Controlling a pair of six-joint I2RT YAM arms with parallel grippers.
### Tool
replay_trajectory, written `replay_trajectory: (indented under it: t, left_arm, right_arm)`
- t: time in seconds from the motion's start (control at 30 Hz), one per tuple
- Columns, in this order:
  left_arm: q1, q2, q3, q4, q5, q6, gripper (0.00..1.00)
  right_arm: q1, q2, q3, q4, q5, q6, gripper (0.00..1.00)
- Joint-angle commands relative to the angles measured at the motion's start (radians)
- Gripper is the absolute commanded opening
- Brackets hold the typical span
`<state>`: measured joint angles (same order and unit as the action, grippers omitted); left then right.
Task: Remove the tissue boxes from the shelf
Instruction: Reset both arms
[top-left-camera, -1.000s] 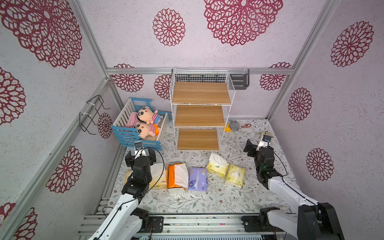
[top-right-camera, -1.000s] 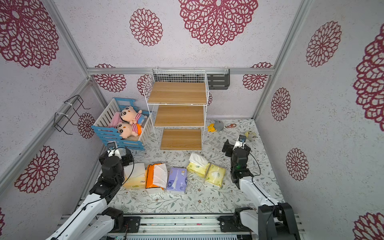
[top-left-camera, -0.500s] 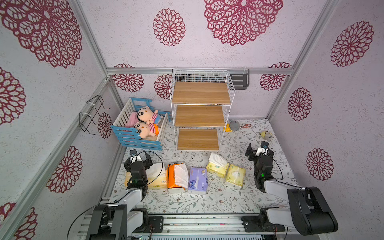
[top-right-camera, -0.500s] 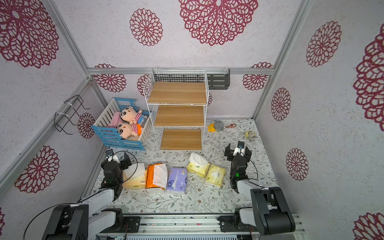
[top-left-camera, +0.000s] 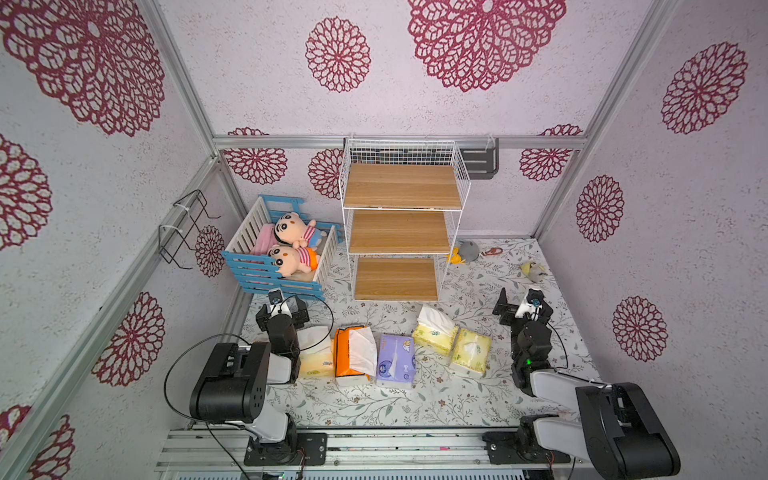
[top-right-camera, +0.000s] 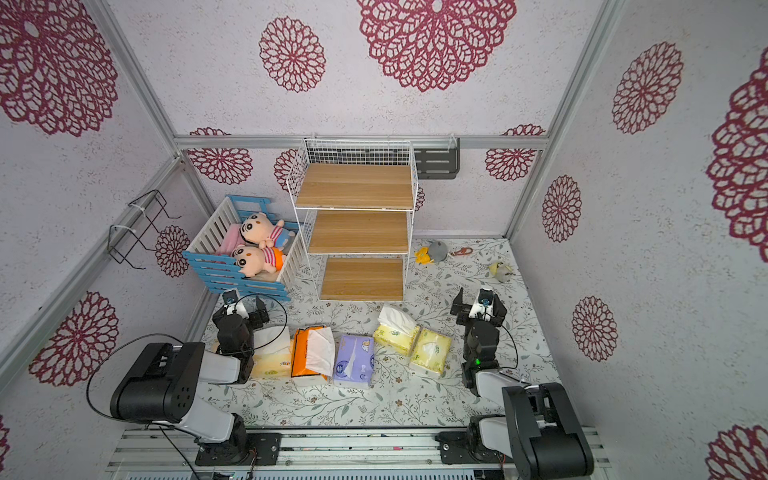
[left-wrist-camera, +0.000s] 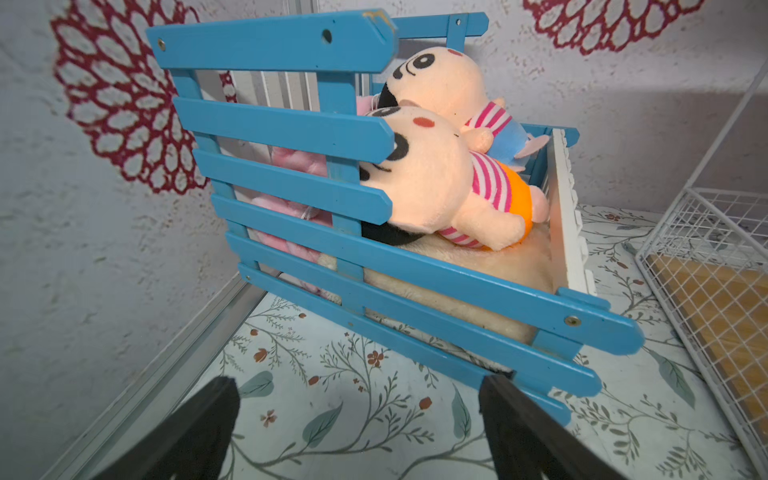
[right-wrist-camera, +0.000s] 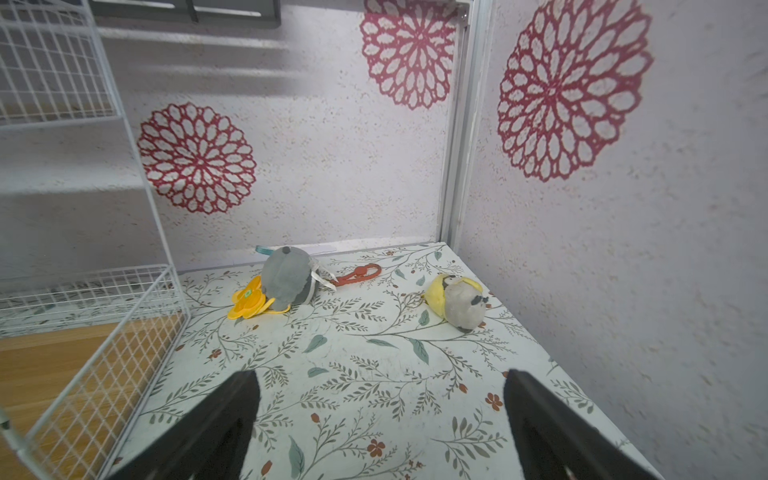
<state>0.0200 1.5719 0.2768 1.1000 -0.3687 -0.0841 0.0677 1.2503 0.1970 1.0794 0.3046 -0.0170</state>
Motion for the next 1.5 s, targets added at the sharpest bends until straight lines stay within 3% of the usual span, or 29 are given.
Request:
replay_trajectory:
  t: [0.0,0.07,0.17,0.27,0.5,0.9,1.47]
  left_arm:
    - [0.011,-0.035,0.035,-0.038,0.056,0.016,0.97]
    - [0.012,-0.011,0.049,-0.019,0.076,0.031,0.97]
    - [0.019,-0.028,0.071,-0.094,0.077,0.021,0.97]
    - [0.025,-0.02,0.074,-0.083,0.092,0.018,0.97]
    - [0.061,-0.023,0.132,-0.202,0.126,-0.016,0.97]
    - [0.077,-0.023,0.139,-0.215,0.139,-0.029,0.97]
    - [0.077,-0.022,0.14,-0.216,0.14,-0.03,0.97]
  right_arm:
    - [-0.003,0.012,0.02,0.052,-0.072,0.056,0.99]
    - [-0.005,0.058,0.012,0.086,-0.041,0.067,0.99]
    - [-0.004,0.203,-0.111,0.44,-0.01,0.078,0.99]
    - [0.01,0.317,-0.143,0.61,-0.016,0.043,0.99]
    - [0.004,0.286,-0.013,0.309,-0.061,0.048,0.99]
    - [0.003,0.288,-0.054,0.396,-0.055,0.046,0.99]
    - [0.006,0.288,-0.039,0.367,-0.072,0.037,0.99]
